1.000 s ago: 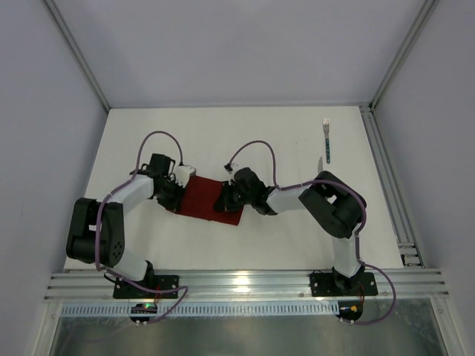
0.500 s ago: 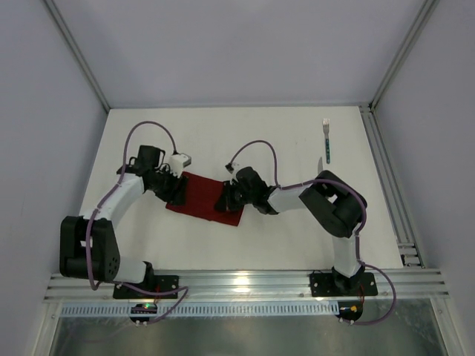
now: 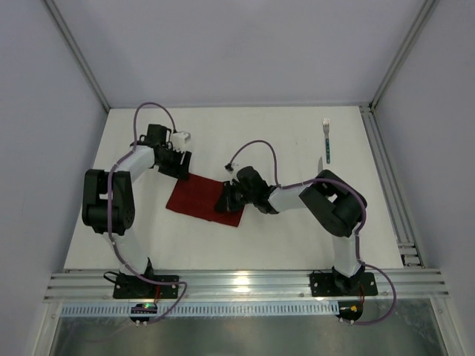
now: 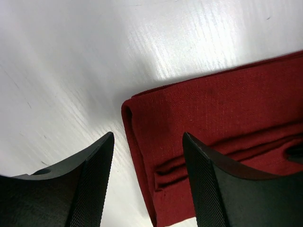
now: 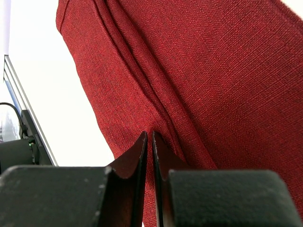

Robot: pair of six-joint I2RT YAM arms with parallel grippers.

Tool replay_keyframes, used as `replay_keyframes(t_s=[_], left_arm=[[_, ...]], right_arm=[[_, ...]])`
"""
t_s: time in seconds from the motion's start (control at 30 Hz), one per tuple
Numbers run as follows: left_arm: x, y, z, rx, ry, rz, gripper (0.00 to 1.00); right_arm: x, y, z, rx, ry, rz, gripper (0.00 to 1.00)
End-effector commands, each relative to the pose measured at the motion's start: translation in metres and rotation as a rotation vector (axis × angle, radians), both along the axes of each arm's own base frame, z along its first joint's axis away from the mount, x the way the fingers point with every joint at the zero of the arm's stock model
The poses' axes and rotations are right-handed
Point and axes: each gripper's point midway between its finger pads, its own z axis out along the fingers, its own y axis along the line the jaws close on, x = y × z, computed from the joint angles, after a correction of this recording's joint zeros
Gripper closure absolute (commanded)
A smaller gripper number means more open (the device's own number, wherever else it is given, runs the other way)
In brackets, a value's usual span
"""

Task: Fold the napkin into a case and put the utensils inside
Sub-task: Fold the 2/3-rectangle-folded napkin into a folded napkin.

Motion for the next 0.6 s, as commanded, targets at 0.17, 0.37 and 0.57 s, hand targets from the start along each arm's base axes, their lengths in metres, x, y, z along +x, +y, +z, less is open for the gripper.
replay_keyframes(t_s=[0.17,0.37,0.57], left_arm=[[0.018,-0.001,-0.012,-0.007,0.027,0.027,0.39],[0.007,-0.004,-0.028,-0.02,0.095,0.005,0.52],[0.004,-0.005,-0.034,-0.049,0.092,0.023,0.67]], right_arm=[[-0.001,-0.002,-0.003,-0.046,-0.026,0.052,0.89],[0.0,-0.003,-0.002,-0.048,-0.025,0.055,0.89],[0.007,-0.005,-0.002,-0.052,-0.028,0.047,0.89]])
